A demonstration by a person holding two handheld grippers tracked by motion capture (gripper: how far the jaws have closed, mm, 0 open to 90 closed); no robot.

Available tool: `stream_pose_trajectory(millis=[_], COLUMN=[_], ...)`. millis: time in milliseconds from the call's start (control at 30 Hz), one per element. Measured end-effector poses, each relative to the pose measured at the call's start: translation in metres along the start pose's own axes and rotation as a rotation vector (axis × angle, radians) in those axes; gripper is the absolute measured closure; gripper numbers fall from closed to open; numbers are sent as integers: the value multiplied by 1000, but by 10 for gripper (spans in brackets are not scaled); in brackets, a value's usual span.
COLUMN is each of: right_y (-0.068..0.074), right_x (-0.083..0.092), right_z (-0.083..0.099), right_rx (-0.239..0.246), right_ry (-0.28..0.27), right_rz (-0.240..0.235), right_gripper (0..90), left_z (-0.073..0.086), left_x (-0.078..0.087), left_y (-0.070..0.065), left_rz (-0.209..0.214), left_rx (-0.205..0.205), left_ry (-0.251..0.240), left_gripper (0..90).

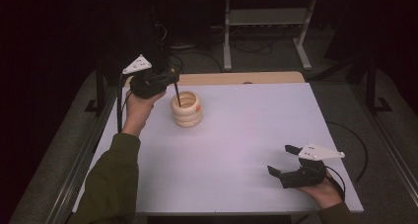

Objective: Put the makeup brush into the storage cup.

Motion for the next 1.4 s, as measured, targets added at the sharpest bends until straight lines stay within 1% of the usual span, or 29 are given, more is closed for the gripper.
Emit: stream_pose_trajectory(millis=[200,300,400,633,733,867,900,1133,1400], right_y=[0,0,0,0,0,0,0,0,0], right_x=[0,0,0,0,0,0,0,0,0], right_z=[0,0,0,0,0,0,0,1,1], right_rx=[1,3,2,3,4,5,5,3,2], right_ry=[-1,-1,0,-1,0,1,2,3,3], right_rz=[2,1,1,2,2,-1,-1,0,0], right_gripper=[34,34,34,35,37,37,37,37,38], left_z=[4,6,8,17,21,25,26,31,35], left_x=[-2,-3,-4,-6,-7,-6,-6,-5,-6], left_y=[1,2,2,4,5,7,7,9,9], left_rz=[-8,-12,-13,-14,-15,-18,-21,-23,-25], left_rx=[-4,-16,-6,0,18,17,24,29,33], left_ry=[13,25,25,46,47,54,52,58,65], left_gripper=[835,835,835,834,834,834,834,833,831])
Point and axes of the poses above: each handheld gripper's, and its own axes: x roughly backward along the jaws, z roughly out of its underside, y roughly to its left, the point moved 8 cm from there along -x, roughly forward along the jaws, and after that the axes turned 11 degrees about -y, right-handed, at the moved point
